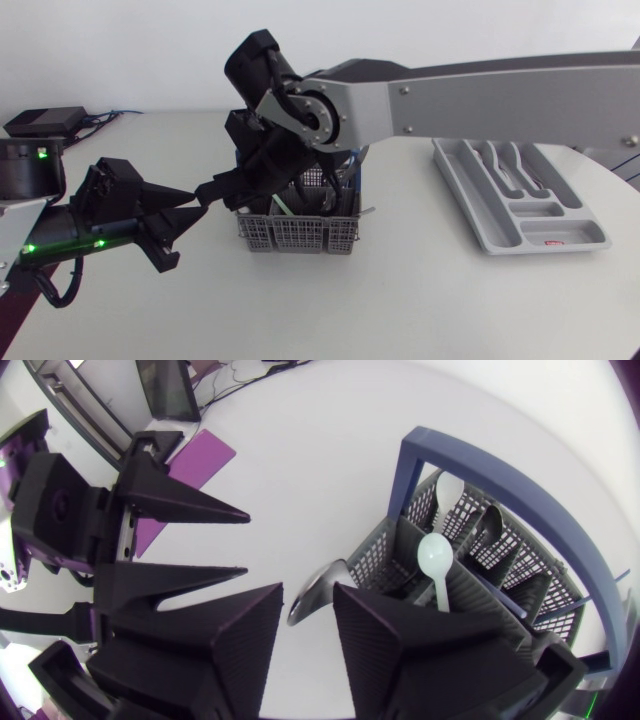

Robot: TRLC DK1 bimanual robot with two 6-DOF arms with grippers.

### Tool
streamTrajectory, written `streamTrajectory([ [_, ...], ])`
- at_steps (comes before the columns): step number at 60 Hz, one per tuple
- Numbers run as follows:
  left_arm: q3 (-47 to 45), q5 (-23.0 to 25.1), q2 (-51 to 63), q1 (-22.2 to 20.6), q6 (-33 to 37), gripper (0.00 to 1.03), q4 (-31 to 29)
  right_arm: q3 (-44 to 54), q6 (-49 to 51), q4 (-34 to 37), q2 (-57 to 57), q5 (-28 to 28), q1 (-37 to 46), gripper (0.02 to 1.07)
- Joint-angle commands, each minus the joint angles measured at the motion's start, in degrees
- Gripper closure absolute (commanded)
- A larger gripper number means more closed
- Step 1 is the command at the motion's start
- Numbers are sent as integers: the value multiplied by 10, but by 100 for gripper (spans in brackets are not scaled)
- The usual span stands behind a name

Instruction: Unload the cutlery basket into the drawer organizer.

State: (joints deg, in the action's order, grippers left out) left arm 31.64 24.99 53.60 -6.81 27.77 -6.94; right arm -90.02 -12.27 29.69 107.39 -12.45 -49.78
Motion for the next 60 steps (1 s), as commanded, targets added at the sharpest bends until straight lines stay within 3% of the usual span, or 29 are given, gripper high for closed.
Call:
streamTrajectory([
  [1,-18,1,-3,0,14,60,10,-10,-17,-6,19,8,-1,82],
  [7,-21,1,-3,-1,13,60,13,-8,-15,-12,19,22,-1,93],
  [17,-24,1,-3,-13,10,60,13,3,-12,-23,17,26,-1,101],
  [35,-18,-7,-4,-27,8,60,13,26,4,-38,-38,-1,6,101],
  [60,18,-14,-10,-61,1,60,-6,-23,57,86,-155,-47,20,101],
])
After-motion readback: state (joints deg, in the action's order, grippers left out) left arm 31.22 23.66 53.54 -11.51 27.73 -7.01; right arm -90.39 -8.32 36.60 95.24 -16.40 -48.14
